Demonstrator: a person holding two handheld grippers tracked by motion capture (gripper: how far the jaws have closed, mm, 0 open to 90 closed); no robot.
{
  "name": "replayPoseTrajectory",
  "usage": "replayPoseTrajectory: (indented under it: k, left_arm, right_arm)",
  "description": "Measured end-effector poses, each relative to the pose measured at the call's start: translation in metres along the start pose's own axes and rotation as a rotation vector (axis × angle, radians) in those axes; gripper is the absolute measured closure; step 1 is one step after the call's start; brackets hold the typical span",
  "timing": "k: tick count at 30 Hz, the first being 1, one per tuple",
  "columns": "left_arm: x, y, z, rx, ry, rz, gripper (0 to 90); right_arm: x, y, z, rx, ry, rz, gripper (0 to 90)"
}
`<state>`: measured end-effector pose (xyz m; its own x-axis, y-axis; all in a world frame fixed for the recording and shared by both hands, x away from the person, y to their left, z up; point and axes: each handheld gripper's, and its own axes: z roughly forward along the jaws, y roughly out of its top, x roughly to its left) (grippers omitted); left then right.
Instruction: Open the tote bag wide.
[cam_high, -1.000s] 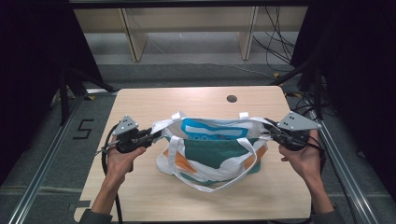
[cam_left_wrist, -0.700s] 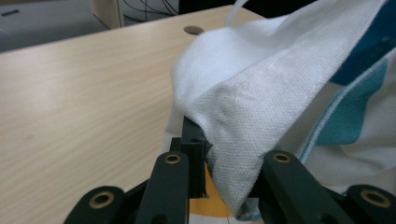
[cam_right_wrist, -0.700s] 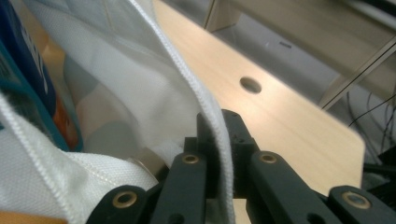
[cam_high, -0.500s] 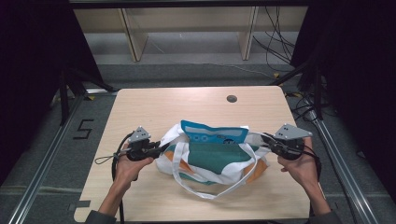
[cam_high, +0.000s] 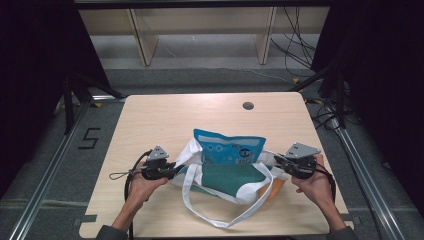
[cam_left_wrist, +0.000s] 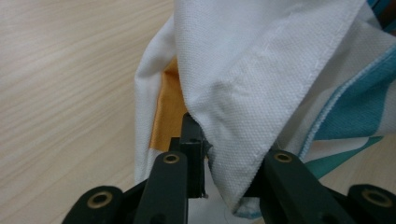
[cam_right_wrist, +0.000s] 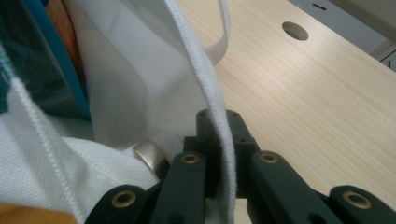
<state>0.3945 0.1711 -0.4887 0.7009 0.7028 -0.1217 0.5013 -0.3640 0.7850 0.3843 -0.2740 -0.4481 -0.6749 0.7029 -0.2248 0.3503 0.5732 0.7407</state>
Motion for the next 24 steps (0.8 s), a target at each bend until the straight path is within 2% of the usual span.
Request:
replayPoseTrajectory:
  k: [3, 4, 6, 7, 8, 9, 10, 11, 12, 13, 16, 19, 20, 21, 22, 23, 24]
  left_arm:
    - [0.0, -0.002, 0.003, 0.013, -0.004, 0.009, 77.0]
    - [-0.001, -0.004, 0.005, 0.018, -0.007, -0.008, 77.0]
    - [0.0, -0.008, 0.009, 0.026, -0.011, -0.02, 77.1]
    - [0.0, -0.008, 0.009, 0.026, -0.011, -0.02, 77.1]
    - [0.001, -0.01, 0.012, 0.043, -0.005, -0.005, 77.1]
    - [0.001, -0.01, 0.012, 0.043, -0.005, -0.005, 77.1]
    - [0.002, -0.01, 0.014, 0.057, 0.007, 0.013, 77.1]
    - [0.0, -0.014, 0.02, 0.069, 0.014, -0.005, 77.4]
    - [0.0, -0.015, 0.021, 0.075, 0.019, 0.023, 77.8]
    - [-0.001, -0.016, 0.022, 0.073, 0.022, 0.007, 78.0]
    - [-0.001, -0.015, 0.022, 0.074, 0.027, 0.026, 78.1]
    - [-0.001, -0.016, 0.021, 0.077, 0.024, 0.026, 77.9]
    - [-0.001, -0.015, 0.022, 0.067, 0.03, 0.014, 77.8]
    - [-0.002, -0.015, 0.022, 0.069, 0.03, 0.012, 77.7]
    - [-0.001, -0.014, 0.019, 0.083, 0.03, 0.031, 76.1]
    - [-0.001, -0.014, 0.019, 0.083, 0.03, 0.031, 73.3]
    - [-0.001, -0.01, 0.013, 0.081, 0.049, 0.027, 70.1]
  right_arm:
    - [-0.001, -0.002, 0.001, 0.003, 0.004, -0.002, 87.1]
    - [0.001, -0.004, 0.003, 0.008, 0.005, 0.019, 87.0]
    - [0.003, -0.013, 0.01, 0.056, 0.031, 0.023, 87.1]
    - [0.003, -0.013, 0.01, 0.056, 0.031, 0.023, 87.1]
    - [0.008, -0.023, 0.02, 0.109, 0.056, 0.029, 87.3]
    - [0.008, -0.023, 0.02, 0.109, 0.056, 0.029, 87.3]
    - [0.01, -0.027, 0.024, 0.12, 0.061, 0.028, 87.3]
    - [0.012, -0.031, 0.029, 0.13, 0.077, 0.031, 87.4]
    - [0.012, -0.031, 0.029, 0.129, 0.079, 0.04, 87.5]
    - [0.011, -0.032, 0.03, 0.125, 0.083, 0.047, 87.6]
    - [0.009, -0.034, 0.034, 0.116, 0.087, 0.059, 87.6]
    - [0.008, -0.033, 0.038, 0.106, 0.066, 0.057, 87.6]
    - [0.007, -0.032, 0.039, 0.104, 0.061, 0.045, 87.6]
    - [0.007, -0.031, 0.039, 0.111, 0.065, 0.056, 87.5]
    - [0.006, -0.03, 0.04, 0.107, 0.061, 0.061, 86.8]
    - [0.006, -0.03, 0.04, 0.107, 0.061, 0.061, 86.8]
    - [0.004, -0.03, 0.038, 0.1, 0.058, 0.084, 80.7]
